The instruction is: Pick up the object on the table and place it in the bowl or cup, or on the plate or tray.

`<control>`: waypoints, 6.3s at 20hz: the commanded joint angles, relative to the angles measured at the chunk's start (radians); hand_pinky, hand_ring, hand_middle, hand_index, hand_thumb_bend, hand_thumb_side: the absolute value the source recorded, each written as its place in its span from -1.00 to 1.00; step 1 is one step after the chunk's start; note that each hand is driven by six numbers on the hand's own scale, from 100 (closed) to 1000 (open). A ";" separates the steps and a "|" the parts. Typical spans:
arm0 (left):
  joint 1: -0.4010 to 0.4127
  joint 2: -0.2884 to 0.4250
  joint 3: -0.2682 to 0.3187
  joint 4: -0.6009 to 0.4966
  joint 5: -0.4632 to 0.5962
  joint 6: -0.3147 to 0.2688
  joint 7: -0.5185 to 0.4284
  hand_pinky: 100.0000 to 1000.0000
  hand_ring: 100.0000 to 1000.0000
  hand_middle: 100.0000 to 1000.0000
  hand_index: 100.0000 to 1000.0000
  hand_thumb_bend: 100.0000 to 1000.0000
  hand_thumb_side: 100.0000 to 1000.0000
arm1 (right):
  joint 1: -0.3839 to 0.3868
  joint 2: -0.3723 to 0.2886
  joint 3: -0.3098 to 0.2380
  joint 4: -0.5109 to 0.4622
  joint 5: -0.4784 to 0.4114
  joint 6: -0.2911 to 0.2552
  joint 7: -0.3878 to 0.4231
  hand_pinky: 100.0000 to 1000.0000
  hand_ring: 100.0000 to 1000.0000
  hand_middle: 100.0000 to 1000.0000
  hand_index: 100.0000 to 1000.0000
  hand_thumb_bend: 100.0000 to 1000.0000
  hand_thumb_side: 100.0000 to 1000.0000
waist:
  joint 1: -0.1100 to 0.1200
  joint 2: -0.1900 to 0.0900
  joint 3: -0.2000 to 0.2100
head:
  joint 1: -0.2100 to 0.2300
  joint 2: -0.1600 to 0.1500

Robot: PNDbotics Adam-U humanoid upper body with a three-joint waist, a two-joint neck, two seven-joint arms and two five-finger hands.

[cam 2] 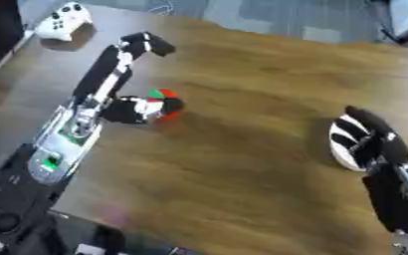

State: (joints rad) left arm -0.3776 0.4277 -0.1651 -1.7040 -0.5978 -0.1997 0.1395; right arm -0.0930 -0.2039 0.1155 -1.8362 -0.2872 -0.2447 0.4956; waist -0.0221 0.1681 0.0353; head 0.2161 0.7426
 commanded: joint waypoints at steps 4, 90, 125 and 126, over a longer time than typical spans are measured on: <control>-0.023 0.013 0.003 0.038 -0.009 -0.002 0.023 0.48 0.29 0.25 0.49 0.18 0.65 | -0.006 -0.017 0.000 -0.021 -0.009 -0.002 0.005 0.83 0.88 0.93 0.93 -1.00 0.80 | -0.001 -0.014 -0.003 | 0.019 -0.004; -0.146 -0.030 0.003 0.404 -0.055 -0.126 0.130 0.37 0.18 0.14 0.41 0.15 0.59 | -0.013 0.000 0.006 -0.037 -0.018 -0.005 0.036 0.86 0.88 0.94 0.95 -1.00 0.82 | -0.037 0.027 -0.027 | 0.025 -0.013; -0.117 -0.066 -0.014 0.492 -0.083 -0.082 0.127 -1.00 -1.00 -1.00 -0.78 -0.66 -1.00 | -0.021 0.004 0.006 -0.037 -0.023 0.010 0.048 0.86 0.88 0.94 0.95 -1.00 0.83 | -0.032 0.047 -0.027 | 0.021 -0.004; -0.116 -0.066 -0.017 0.491 -0.087 -0.083 0.121 -1.00 -1.00 -1.00 -0.79 -0.66 -1.00 | -0.021 0.003 0.007 -0.037 -0.024 0.010 0.048 0.86 0.88 0.94 0.95 -1.00 0.83 | -0.032 0.047 -0.027 | 0.021 -0.003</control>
State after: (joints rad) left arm -0.4998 0.3594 -0.1723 -1.2167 -0.6733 -0.2858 0.2654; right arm -0.1029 -0.1941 0.1221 -1.8558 -0.3056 -0.2361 0.5432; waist -0.0555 0.2216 0.0082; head 0.2374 0.7418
